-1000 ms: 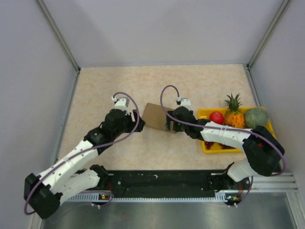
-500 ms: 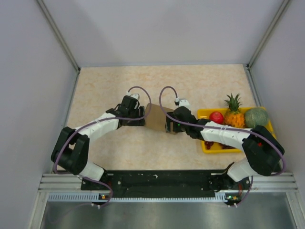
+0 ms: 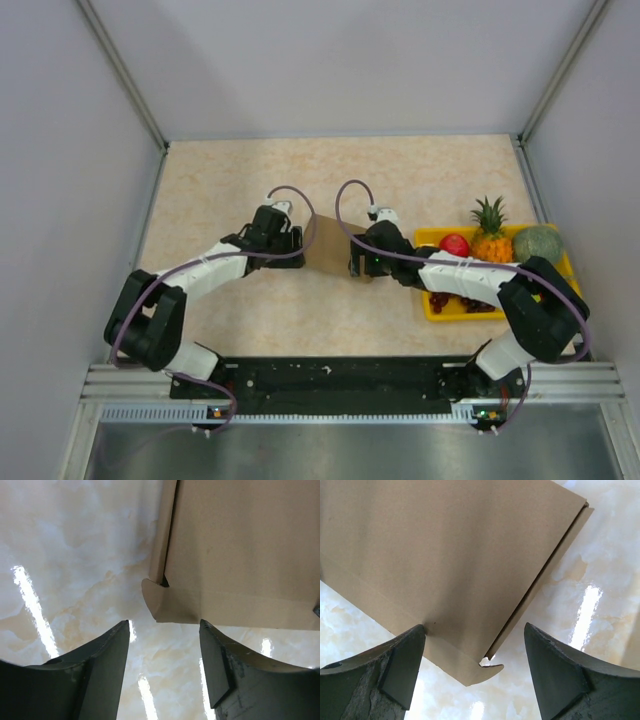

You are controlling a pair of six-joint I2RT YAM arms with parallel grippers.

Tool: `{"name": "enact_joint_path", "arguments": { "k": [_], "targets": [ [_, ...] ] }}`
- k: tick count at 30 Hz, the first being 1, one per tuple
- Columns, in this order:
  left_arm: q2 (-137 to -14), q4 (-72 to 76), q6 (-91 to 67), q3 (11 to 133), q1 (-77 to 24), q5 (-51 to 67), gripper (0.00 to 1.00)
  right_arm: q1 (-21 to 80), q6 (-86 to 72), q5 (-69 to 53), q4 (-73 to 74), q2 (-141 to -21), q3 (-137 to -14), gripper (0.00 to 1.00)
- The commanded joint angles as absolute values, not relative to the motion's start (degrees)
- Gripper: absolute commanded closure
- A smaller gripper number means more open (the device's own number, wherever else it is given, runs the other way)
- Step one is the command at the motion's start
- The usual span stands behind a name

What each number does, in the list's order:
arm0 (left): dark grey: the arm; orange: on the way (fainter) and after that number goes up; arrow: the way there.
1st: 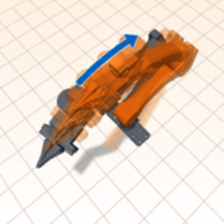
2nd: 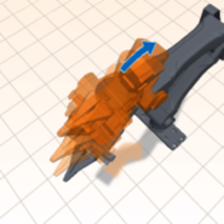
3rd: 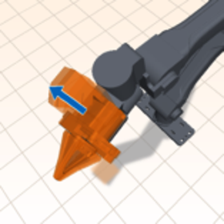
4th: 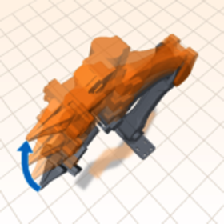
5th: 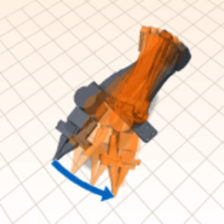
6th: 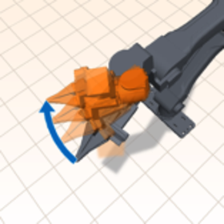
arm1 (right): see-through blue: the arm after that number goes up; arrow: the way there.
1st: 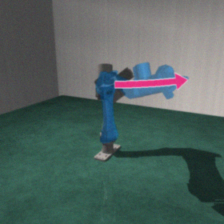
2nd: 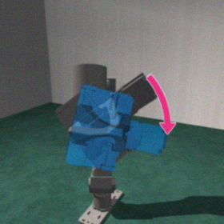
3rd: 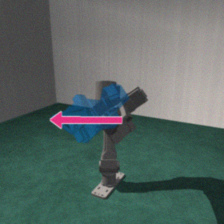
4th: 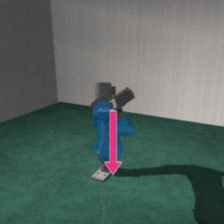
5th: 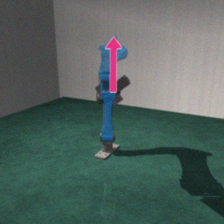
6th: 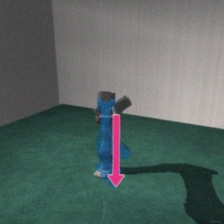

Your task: Fold the paper box

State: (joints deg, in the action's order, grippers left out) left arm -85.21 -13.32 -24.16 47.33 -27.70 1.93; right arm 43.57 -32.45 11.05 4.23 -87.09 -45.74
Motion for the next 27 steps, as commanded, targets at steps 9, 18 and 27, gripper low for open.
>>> {"name": "enact_joint_path", "arguments": {
  "k": [9,18,27],
  "targets": [
    [-85.94,-17.82,-22.94,59.74,-27.51,-3.43,0.35,41.22,-31.38,9.58,3.16,-87.98,-47.19,0.20],
    [-93.43,-12.31,-22.59,53.81,-28.04,-3.78,0.54,40.34,-30.59,8.79,3.95,-90.26,-48.43,0.20],
    [-94.92,-10.72,-22.85,49.92,-29.36,-6.50,0.57,39.99,-30.06,8.70,5.71,-90.80,-50.71,0.18]
  ]
}}
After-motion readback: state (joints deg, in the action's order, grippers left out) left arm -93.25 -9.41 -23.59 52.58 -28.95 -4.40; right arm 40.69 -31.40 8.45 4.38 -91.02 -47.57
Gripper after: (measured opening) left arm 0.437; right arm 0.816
